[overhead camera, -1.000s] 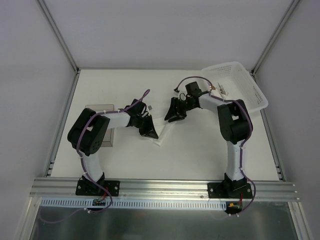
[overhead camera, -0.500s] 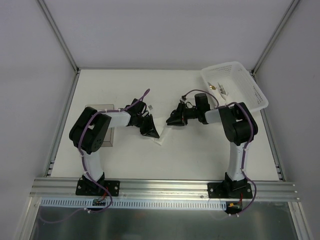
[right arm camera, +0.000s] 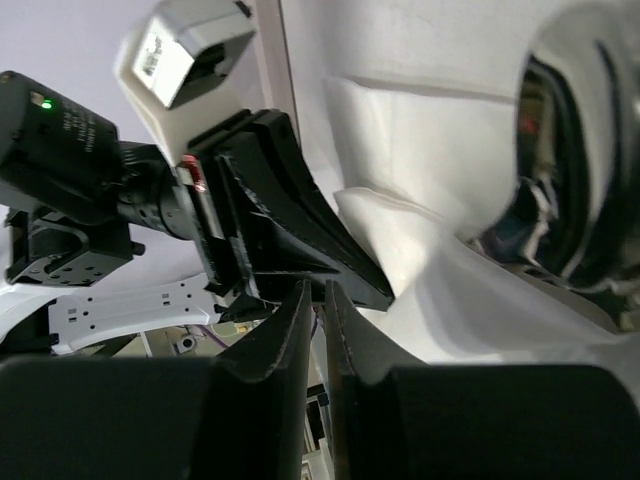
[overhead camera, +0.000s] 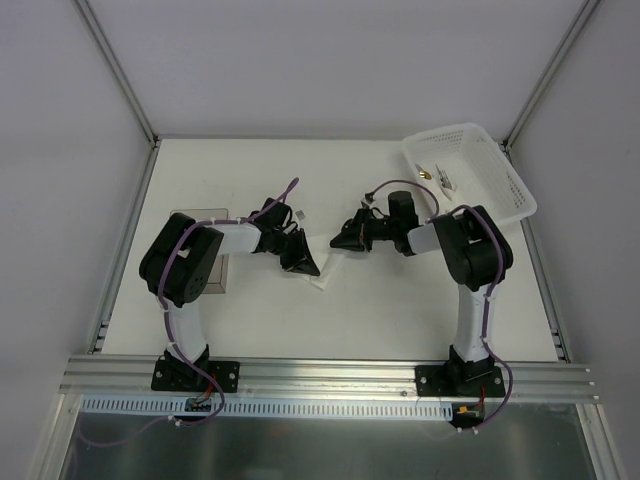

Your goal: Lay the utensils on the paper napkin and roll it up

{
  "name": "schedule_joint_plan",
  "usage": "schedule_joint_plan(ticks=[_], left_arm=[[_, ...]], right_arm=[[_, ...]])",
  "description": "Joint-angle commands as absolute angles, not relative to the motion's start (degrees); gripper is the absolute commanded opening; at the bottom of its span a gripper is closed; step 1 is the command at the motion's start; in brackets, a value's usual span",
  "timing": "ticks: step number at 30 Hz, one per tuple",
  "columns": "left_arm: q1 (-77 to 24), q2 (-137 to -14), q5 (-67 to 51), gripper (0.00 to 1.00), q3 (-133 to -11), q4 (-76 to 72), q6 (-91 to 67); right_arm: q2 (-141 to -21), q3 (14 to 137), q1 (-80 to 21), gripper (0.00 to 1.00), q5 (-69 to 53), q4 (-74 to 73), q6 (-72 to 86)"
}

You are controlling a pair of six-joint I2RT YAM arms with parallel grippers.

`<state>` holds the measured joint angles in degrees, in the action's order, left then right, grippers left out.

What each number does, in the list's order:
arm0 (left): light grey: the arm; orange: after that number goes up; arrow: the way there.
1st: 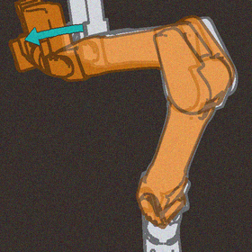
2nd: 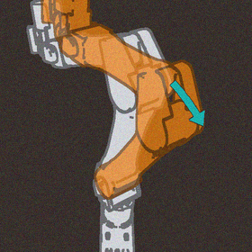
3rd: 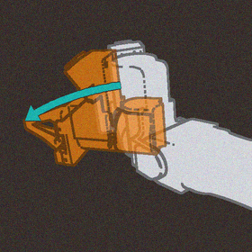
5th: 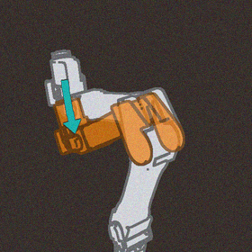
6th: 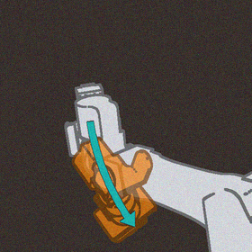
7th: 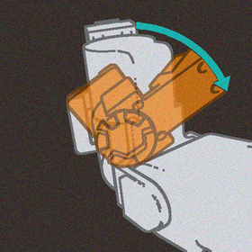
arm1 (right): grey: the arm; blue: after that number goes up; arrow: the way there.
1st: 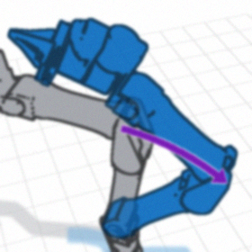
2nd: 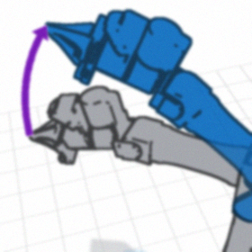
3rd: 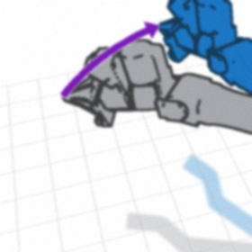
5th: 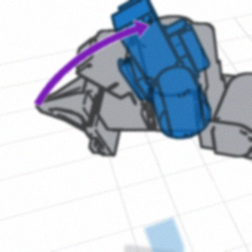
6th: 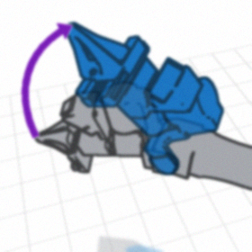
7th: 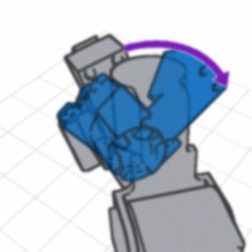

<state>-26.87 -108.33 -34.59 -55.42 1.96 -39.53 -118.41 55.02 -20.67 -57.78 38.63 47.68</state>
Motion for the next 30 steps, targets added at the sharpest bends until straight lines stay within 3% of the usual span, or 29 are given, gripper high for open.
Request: schedule_joint_plan(ticks=[1,21,24,30], left_arm=[[-25.84,-110.65,-25.66,0.0,-52.91,3.78,-37.27],[-25.4,-104.6,-27.95,0.01,-53.0,4.66,-31.65],[-25.31,-98.45,-26.81,0.06,-52.65,4.66,-30.24],[-23.56,-87.9,-22.15,0.28,-52.03,6.85,-32.34]], right_arm=[[-118.48,53.79,-20.83,0.13,-55.81,37.37,45.54],[-120.94,57.83,-20.92,0.09,-46.76,14.6,34.28],[-120.94,59.76,-21.53,0.08,-45.36,9.41,32.0],[-121.29,61.69,-22.94,0.06,-43.86,4.93,30.15]])
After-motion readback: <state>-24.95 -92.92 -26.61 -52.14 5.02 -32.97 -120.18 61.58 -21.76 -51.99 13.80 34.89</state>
